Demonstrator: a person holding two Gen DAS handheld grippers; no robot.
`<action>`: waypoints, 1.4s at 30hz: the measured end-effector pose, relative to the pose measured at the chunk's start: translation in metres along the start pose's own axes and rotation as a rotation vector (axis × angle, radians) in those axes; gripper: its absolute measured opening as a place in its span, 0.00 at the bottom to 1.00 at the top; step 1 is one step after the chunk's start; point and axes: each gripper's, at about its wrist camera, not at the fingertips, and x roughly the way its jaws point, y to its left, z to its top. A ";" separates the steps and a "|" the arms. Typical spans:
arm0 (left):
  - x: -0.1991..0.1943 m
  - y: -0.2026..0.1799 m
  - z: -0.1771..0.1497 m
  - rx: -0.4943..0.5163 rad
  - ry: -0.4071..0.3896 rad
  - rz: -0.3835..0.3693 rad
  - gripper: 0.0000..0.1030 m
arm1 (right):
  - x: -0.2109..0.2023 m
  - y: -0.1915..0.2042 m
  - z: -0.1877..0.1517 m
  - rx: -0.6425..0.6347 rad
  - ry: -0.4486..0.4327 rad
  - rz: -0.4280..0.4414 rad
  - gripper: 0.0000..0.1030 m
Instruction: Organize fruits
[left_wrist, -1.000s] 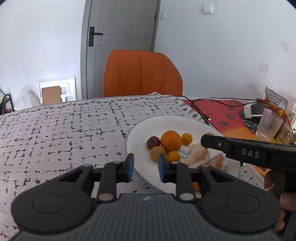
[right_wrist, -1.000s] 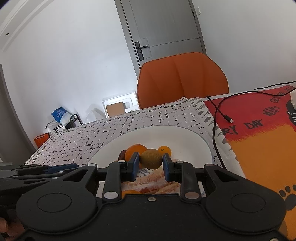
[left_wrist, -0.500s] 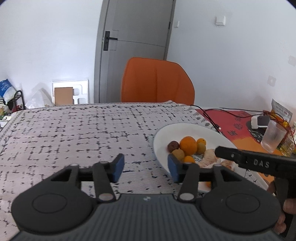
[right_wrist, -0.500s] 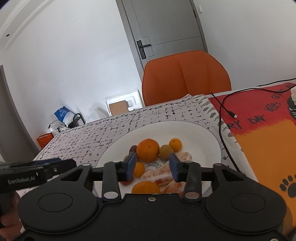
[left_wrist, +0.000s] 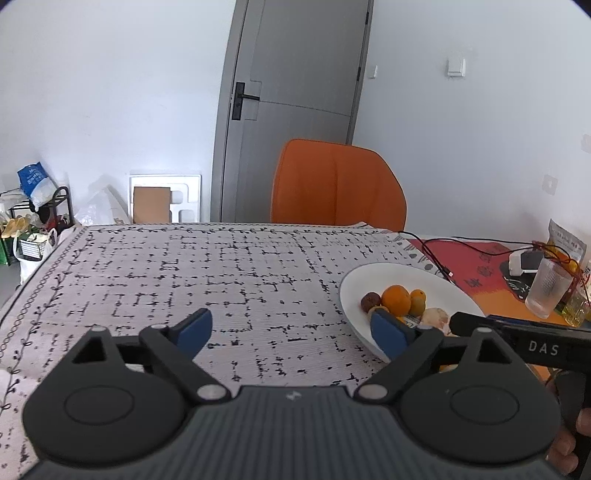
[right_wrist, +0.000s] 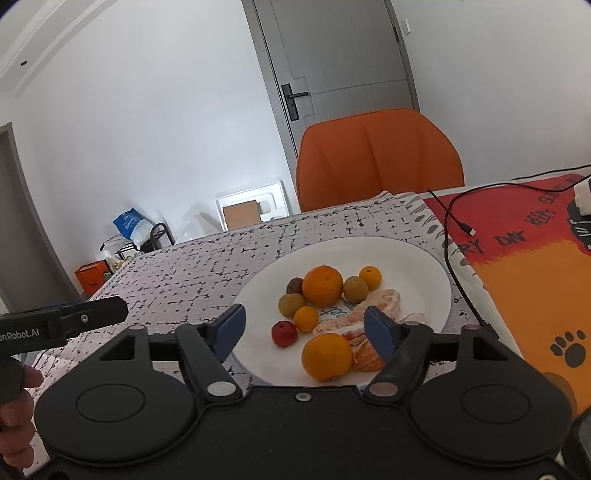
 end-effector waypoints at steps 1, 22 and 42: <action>-0.004 0.001 0.000 0.000 -0.002 0.002 0.93 | -0.003 0.001 0.000 -0.001 -0.005 -0.004 0.76; -0.066 0.024 -0.007 0.023 0.019 0.041 1.00 | -0.056 0.033 -0.003 -0.048 -0.032 -0.039 1.00; -0.110 0.041 -0.022 0.022 0.000 0.094 1.00 | -0.098 0.041 -0.018 -0.042 -0.061 -0.069 1.00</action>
